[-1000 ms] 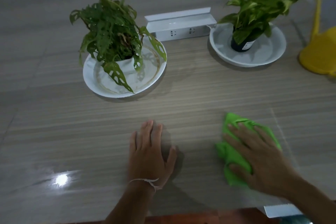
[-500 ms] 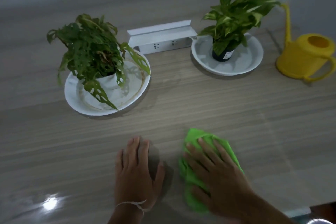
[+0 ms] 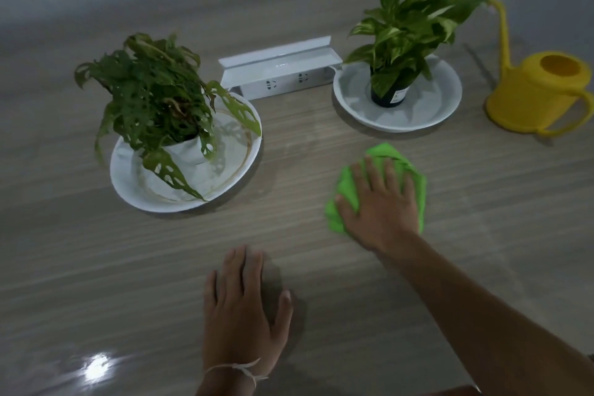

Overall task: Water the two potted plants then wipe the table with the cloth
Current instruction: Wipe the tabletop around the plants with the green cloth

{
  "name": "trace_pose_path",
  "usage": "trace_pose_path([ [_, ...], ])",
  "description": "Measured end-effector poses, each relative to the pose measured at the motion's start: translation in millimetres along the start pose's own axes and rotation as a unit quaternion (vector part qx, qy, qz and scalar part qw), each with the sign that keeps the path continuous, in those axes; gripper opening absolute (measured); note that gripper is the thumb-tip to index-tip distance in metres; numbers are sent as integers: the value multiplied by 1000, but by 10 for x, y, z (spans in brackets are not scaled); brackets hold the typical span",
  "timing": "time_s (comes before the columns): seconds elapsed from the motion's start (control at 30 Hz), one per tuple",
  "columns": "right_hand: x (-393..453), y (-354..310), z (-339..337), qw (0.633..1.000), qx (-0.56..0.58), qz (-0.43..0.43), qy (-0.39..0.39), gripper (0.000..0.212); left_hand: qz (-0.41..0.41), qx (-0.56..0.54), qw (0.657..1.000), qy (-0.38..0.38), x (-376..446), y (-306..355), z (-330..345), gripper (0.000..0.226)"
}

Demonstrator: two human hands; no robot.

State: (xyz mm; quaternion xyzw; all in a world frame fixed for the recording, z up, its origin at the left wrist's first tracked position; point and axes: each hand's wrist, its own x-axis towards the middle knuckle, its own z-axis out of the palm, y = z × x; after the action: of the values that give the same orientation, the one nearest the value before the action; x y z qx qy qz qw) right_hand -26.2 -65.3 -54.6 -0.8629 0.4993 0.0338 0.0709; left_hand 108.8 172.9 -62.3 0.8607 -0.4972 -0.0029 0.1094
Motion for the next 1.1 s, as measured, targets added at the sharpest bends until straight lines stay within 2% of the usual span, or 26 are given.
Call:
trace_pose_path([
  [0.13,-790,-153,94,971,-1,-240,-2,76,7,-6,1000,-4,-2,-36,4,79],
  [0.23,-1368,165,141,965,5,-260,18,78,3,-13,1000,14,9,-24,-4,80],
  [0.3,-1547,491,164,976,5,-215,41,78,1,-16,1000,23,18,-22,13,80],
  [0.37,-1537,819,148,989,10,-142,29,76,0,-16,1000,19,19,-29,20,81],
  [0.5,-986,1309,41,999,-10,25,37,76,-3,-11,1000,8,32,-26,26,86],
  [0.6,-439,1282,-61,990,2,140,16,80,0,-13,1000,14,33,-30,30,86],
  [0.67,-191,1003,-77,988,9,153,-10,80,3,-11,1000,15,59,-35,38,83],
  [0.7,-146,817,-74,992,11,125,-13,80,5,-9,1000,12,89,-34,43,81],
  [0.8,-408,278,17,999,5,-42,11,78,9,-7,1000,3,279,-27,67,78],
  [0.9,-989,159,148,979,-4,-203,6,78,43,-6,999,-13,441,-36,121,78],
  [1.0,-1388,491,182,971,-17,-240,17,79,93,-21,995,-4,442,-41,154,75],
  [1.1,-1435,936,188,982,-5,-184,35,77,135,-26,991,0,438,-39,160,74],
])
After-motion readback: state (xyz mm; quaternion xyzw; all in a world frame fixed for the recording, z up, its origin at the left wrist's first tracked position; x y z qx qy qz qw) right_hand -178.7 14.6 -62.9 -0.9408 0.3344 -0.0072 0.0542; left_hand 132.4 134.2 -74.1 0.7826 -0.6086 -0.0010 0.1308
